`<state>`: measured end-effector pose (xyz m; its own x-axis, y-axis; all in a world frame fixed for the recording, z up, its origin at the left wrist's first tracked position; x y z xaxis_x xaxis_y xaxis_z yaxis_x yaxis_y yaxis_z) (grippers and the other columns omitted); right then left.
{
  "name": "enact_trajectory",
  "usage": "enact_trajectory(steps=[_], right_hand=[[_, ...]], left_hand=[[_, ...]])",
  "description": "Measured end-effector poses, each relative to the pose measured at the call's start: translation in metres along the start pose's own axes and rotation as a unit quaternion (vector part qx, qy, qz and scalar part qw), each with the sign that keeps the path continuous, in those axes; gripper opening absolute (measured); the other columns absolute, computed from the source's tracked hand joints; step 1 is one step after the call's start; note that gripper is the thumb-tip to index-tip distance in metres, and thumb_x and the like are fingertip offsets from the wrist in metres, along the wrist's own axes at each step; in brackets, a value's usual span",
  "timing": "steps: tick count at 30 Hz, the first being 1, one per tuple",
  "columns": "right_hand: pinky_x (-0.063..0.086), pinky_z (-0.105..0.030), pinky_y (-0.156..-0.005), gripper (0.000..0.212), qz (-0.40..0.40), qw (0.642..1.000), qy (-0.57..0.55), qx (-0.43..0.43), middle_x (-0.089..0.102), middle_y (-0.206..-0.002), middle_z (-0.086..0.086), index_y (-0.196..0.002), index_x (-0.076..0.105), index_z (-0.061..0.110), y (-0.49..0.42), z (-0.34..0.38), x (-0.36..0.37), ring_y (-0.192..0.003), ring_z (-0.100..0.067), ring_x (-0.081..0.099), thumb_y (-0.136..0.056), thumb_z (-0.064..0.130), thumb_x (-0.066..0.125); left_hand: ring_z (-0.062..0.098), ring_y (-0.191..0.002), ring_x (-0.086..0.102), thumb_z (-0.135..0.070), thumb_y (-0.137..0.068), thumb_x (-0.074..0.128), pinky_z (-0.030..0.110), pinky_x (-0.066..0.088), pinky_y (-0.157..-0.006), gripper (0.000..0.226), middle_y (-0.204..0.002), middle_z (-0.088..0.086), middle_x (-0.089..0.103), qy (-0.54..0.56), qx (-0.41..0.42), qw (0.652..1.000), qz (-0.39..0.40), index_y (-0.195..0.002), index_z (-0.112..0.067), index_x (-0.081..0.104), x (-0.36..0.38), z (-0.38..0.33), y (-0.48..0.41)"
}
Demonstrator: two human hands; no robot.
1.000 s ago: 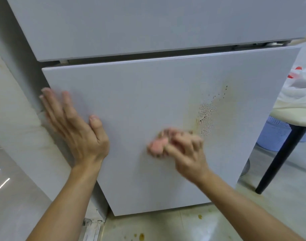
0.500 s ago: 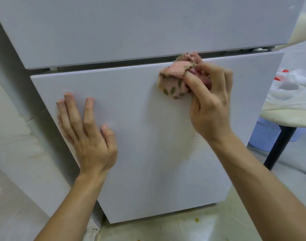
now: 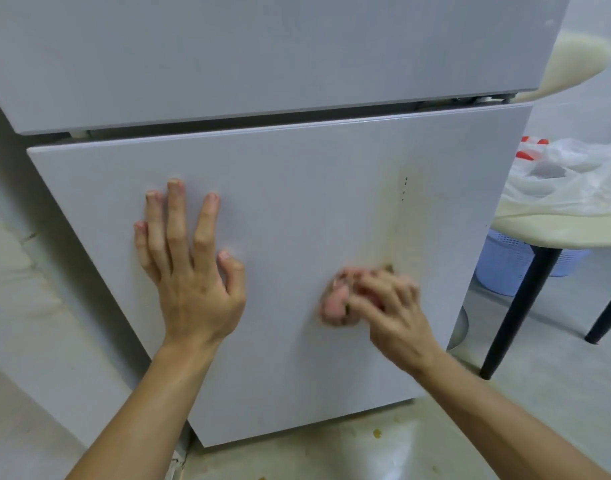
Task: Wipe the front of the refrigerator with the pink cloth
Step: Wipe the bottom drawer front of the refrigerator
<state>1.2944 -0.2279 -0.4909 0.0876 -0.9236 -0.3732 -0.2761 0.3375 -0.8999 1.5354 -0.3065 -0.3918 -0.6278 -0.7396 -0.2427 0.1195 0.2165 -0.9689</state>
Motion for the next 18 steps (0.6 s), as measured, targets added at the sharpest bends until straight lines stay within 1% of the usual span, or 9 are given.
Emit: enact_trajectory(steps=[2, 4, 5, 8, 10, 12, 15, 17, 18], right_hand=[[0.042, -0.047, -0.091, 0.046, -0.077, 0.994, -0.020, 0.070, 0.059, -0.129, -0.011, -0.116, 0.064, 0.021, -0.050, -0.022, -0.028, -0.114, -0.034, 0.054, -0.087, -0.014, 0.065], [0.047, -0.050, -0.087, 0.027, -0.137, 0.982, -0.028, 0.128, 0.067, -0.126, -0.016, -0.112, 0.072, 0.016, -0.106, -0.042, -0.057, -0.113, -0.032, 0.053, -0.098, -0.005, 0.062], [0.048, -0.050, -0.087, 0.023, -0.152, 0.978, -0.023, 0.144, 0.068, -0.125, -0.017, -0.111, 0.075, 0.014, -0.128, -0.049, -0.068, -0.113, -0.030, 0.050, -0.102, 0.000, 0.058], [0.048, -0.050, -0.091, 0.026, -0.181, 0.970, 0.000, 0.160, 0.065, -0.127, -0.016, -0.114, 0.076, 0.010, -0.149, -0.059, -0.075, -0.116, -0.028, 0.047, -0.105, 0.006, 0.052], [0.047, -0.050, -0.095, 0.024, -0.189, 0.970, 0.012, 0.152, 0.057, -0.133, -0.014, -0.121, 0.069, 0.012, -0.126, -0.052, -0.060, -0.119, -0.031, 0.047, -0.105, 0.005, 0.053], [0.044, -0.052, -0.099, 0.027, -0.164, 0.977, 0.012, 0.138, 0.049, -0.134, -0.012, -0.121, 0.060, 0.015, -0.074, -0.038, -0.034, -0.121, -0.034, 0.048, -0.100, -0.002, 0.057], [0.040, -0.049, -0.103, 0.035, -0.049, 0.997, 0.032, 0.054, 0.050, -0.131, -0.009, -0.114, 0.059, 0.020, 0.023, -0.012, 0.002, -0.121, -0.032, 0.048, -0.091, -0.005, 0.062], [0.039, -0.045, -0.106, 0.042, 0.019, 0.999, 0.028, 0.013, 0.050, -0.131, -0.006, -0.113, 0.059, 0.022, 0.059, -0.006, 0.011, -0.121, -0.028, 0.048, -0.085, -0.009, 0.063], [0.037, -0.044, -0.108, 0.043, 0.033, 0.999, 0.026, 0.005, 0.050, -0.131, -0.005, -0.113, 0.058, 0.023, 0.063, -0.006, 0.011, -0.121, -0.027, 0.048, -0.085, -0.010, 0.061]], left_hand=[[0.043, -0.157, 0.016, -0.004, -0.087, 0.055, 0.058, 0.008, -0.129, 0.071, -0.167, 0.024, 0.026, -0.002, 0.002, 1.000, -0.001, -0.156, -0.008, 0.040, 0.002, -0.004, 0.000], [0.044, -0.157, 0.017, 0.001, -0.084, 0.056, 0.059, 0.008, -0.129, 0.075, -0.167, 0.024, 0.027, -0.002, 0.003, 1.000, -0.006, -0.156, -0.007, 0.040, 0.003, -0.008, -0.001], [0.044, -0.157, 0.017, 0.003, -0.082, 0.055, 0.058, 0.008, -0.129, 0.077, -0.167, 0.023, 0.027, -0.001, 0.002, 1.000, -0.008, -0.157, -0.007, 0.040, 0.003, -0.010, -0.002], [0.044, -0.157, 0.018, 0.007, -0.078, 0.055, 0.057, 0.007, -0.129, 0.081, -0.167, 0.023, 0.028, 0.000, 0.002, 1.000, -0.013, -0.156, -0.007, 0.039, 0.005, -0.015, -0.003], [0.045, -0.156, 0.019, 0.008, -0.077, 0.055, 0.056, 0.006, -0.129, 0.082, -0.167, 0.023, 0.028, -0.004, 0.006, 1.000, -0.017, -0.156, -0.007, 0.039, 0.005, -0.018, -0.004], [0.045, -0.156, 0.020, 0.008, -0.077, 0.055, 0.055, 0.006, -0.129, 0.082, -0.167, 0.023, 0.029, -0.007, 0.006, 1.000, -0.019, -0.156, -0.007, 0.039, 0.006, -0.018, -0.005], [0.044, -0.157, 0.020, 0.007, -0.077, 0.052, 0.055, 0.006, -0.129, 0.081, -0.167, 0.022, 0.029, -0.008, -0.002, 1.000, -0.021, -0.156, -0.007, 0.039, 0.007, -0.017, -0.005], [0.044, -0.157, 0.020, 0.007, -0.078, 0.051, 0.055, 0.006, -0.129, 0.081, -0.167, 0.023, 0.029, -0.008, -0.002, 1.000, -0.021, -0.156, -0.006, 0.039, 0.008, -0.019, -0.006], [0.044, -0.157, 0.019, 0.007, -0.077, 0.052, 0.056, 0.007, -0.129, 0.081, -0.167, 0.023, 0.029, -0.006, -0.003, 1.000, -0.023, -0.156, -0.006, 0.039, 0.008, -0.020, -0.006]])
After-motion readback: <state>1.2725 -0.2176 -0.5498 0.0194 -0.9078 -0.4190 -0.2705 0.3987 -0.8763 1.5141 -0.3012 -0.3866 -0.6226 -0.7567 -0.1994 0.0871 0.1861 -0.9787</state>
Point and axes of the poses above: each hand's wrist, its own y-axis away from the middle knuckle, its own x-axis out of the palm, z = x × y, the point moved 6 cm from there along -y, towards the middle knuckle
